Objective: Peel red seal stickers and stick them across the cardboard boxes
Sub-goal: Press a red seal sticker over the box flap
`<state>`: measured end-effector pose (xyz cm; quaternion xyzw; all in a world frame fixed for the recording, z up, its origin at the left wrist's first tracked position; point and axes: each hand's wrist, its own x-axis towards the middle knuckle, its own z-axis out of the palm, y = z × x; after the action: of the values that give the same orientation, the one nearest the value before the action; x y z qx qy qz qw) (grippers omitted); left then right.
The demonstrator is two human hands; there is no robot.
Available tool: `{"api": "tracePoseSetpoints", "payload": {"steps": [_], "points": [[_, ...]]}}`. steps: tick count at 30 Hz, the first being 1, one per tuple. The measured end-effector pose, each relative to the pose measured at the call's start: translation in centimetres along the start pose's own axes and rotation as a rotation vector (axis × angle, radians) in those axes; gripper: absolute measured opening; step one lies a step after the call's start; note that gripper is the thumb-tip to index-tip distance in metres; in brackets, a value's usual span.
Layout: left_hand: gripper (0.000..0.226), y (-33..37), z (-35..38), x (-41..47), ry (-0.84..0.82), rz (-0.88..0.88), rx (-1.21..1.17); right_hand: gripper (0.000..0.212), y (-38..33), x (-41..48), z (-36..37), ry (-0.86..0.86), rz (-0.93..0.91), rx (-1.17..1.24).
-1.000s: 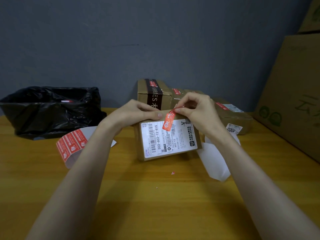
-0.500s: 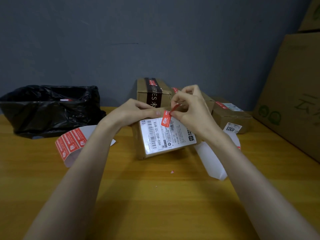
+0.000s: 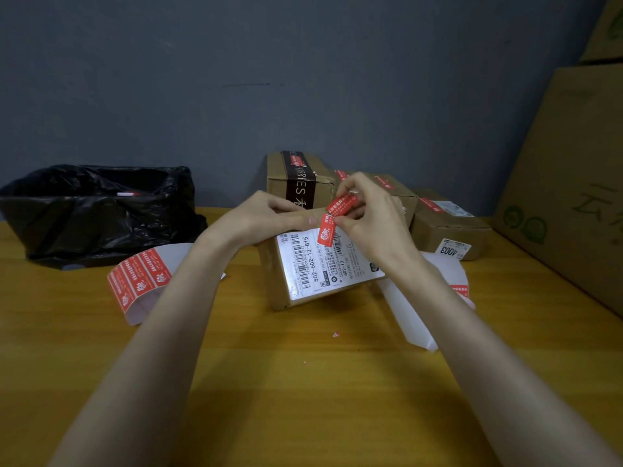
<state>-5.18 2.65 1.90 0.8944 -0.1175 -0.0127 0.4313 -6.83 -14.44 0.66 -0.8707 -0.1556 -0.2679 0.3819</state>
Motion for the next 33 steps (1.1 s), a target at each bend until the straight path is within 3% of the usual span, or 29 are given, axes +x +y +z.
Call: {"api": "tracePoseSetpoints", "payload": {"steps": [6, 13, 21, 33], "points": [[0.044, 0.2, 0.1, -0.1, 0.016, 0.011, 0.018, 0.023, 0.0, 0.1, 0.6, 0.058, 0.11, -0.003], [0.038, 0.2, 0.3, 0.1, 0.044, 0.028, 0.014, 0.026, -0.4, 0.2, 0.8, 0.071, 0.119, 0.014], [0.041, 0.2, 0.2, 0.3, 0.032, 0.014, 0.039, 0.047, 0.4, 0.8, -0.5, -0.002, 0.21, 0.232], [0.04, -0.3, 0.3, 0.3, 0.054, -0.005, 0.015, 0.048, 0.3, 0.7, -1.6, -0.227, 0.254, 0.394]]}}
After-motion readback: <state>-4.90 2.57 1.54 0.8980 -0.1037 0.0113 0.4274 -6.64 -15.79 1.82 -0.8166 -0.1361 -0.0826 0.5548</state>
